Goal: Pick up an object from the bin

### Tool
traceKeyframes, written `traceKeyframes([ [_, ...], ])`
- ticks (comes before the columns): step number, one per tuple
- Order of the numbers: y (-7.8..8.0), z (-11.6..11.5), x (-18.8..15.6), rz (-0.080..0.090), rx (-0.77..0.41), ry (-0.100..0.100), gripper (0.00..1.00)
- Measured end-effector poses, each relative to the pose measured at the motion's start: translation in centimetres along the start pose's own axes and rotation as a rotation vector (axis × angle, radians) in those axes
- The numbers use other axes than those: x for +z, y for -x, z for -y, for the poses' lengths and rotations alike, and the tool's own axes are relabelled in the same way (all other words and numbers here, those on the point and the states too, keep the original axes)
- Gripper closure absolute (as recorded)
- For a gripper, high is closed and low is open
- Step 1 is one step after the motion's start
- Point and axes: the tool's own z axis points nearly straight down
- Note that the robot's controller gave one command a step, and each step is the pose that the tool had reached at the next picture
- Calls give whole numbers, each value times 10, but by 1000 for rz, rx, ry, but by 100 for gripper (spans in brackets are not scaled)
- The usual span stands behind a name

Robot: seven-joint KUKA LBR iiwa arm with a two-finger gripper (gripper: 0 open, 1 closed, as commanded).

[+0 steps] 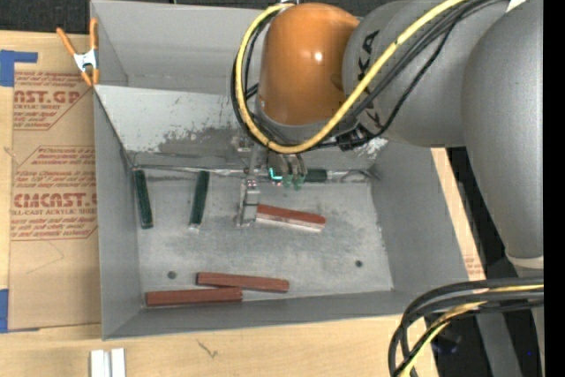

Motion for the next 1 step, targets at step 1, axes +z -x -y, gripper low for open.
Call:
traceKeyframes([
  [1,2,1,-4,8,1,1,0],
])
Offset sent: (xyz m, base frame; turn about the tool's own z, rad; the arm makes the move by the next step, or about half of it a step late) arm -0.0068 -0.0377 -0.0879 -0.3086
